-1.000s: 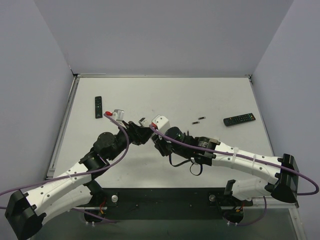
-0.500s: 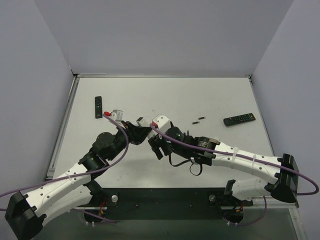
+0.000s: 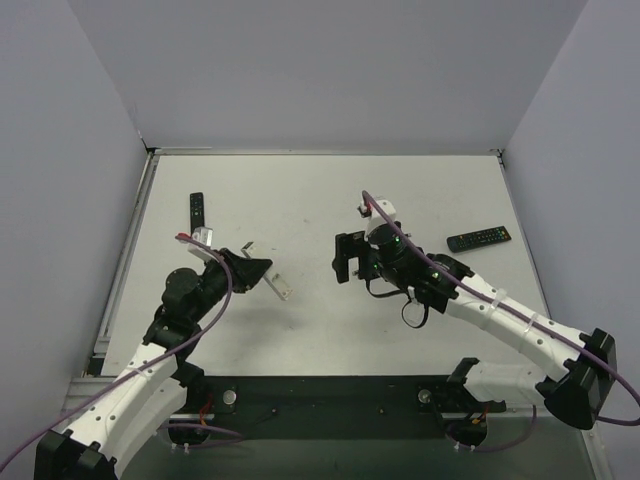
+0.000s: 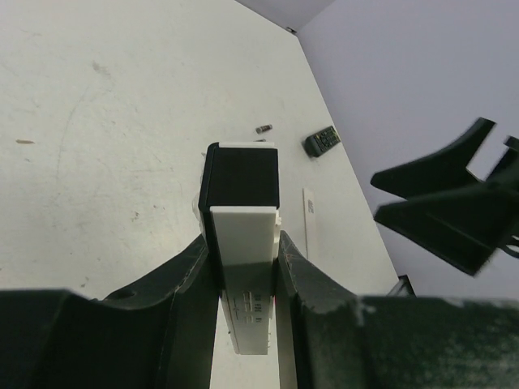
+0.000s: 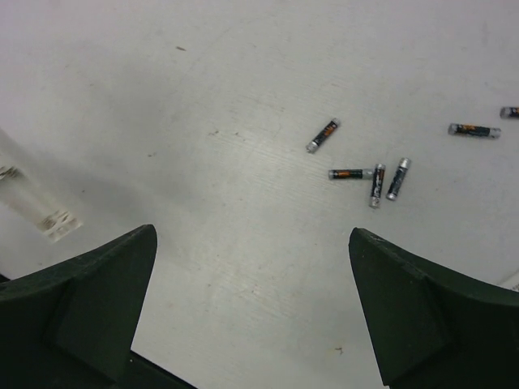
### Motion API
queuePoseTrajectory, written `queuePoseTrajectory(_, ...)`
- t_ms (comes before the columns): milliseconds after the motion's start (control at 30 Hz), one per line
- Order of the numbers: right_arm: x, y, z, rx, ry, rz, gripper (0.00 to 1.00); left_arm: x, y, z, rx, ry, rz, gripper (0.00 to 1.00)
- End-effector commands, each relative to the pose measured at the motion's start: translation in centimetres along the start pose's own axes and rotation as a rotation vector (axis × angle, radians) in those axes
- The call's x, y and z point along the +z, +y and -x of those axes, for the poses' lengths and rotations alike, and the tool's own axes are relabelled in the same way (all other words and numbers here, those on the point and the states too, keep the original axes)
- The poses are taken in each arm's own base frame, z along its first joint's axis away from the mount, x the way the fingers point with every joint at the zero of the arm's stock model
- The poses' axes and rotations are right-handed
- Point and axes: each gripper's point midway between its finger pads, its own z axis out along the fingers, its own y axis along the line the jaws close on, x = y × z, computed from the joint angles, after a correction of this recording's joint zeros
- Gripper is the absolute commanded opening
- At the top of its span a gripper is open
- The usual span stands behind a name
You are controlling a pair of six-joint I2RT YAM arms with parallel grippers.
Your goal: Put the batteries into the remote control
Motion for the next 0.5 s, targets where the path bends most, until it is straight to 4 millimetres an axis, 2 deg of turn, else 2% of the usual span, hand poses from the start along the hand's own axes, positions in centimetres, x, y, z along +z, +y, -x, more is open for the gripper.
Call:
queuePoseTrajectory(0, 1.2, -3.0, -1.0, 0.169, 0.107, -0.136, 0.99, -0.9, -3.0, -0.7, -0.005, 0.048, -0.159, 0.00)
queuePoseTrajectory(100, 2.7, -4.5, -2.1, 0.221, 0.173, -0.212, 0.92, -1.0, -2.8, -1.4, -0.003, 0.072, -0.173, 0.00)
queuePoseTrajectory(167, 3.6, -4.8, -1.7, 0.241, 0.190, -0.229, 0.83, -1.1, -2.6, -1.8, -0.003, 0.084, -0.170, 0.00)
queuePoseTrajectory(200, 4.5, -5.0, -2.4, 0.236, 0.224, -0.244, 0.82, -1.2, -2.6, -1.9, -0.002, 0.087, -0.175, 0.00)
queuePoseTrajectory(233, 4.9, -4.9, -2.1, 0.243, 0.229, -0.249, 0.79, -1.2, -2.5, -2.1, -0.003, 0.092, -0.174, 0.00)
queuePoseTrajectory(300, 6.3, -5.2, -3.0, 0.249, 0.270, -0.275, 0.75, -1.3, -2.6, -2.3, -0.001, 0.097, -0.178, 0.00)
queuePoseTrajectory(333, 6.7, -5.2, -3.2, 0.261, 0.279, -0.289, 0.71, -1.3, -2.7, -2.4, 0.001, 0.100, -0.183, 0.00)
queuePoseTrajectory(367, 7.1, -5.4, -3.0, 0.266, 0.277, -0.300, 0.68, -1.3, -2.6, -2.5, -0.001, 0.103, -0.180, 0.00)
queuePoseTrajectory(400, 8.0, -5.6, -3.8, 0.267, 0.301, -0.322, 0.66, -1.3, -2.7, -2.5, 0.006, 0.100, -0.181, 0.00)
queuePoseTrajectory(467, 8.8, -6.0, -3.7, 0.276, 0.295, -0.360, 0.60, -1.4, -2.6, -2.7, 0.009, 0.101, -0.179, 0.00)
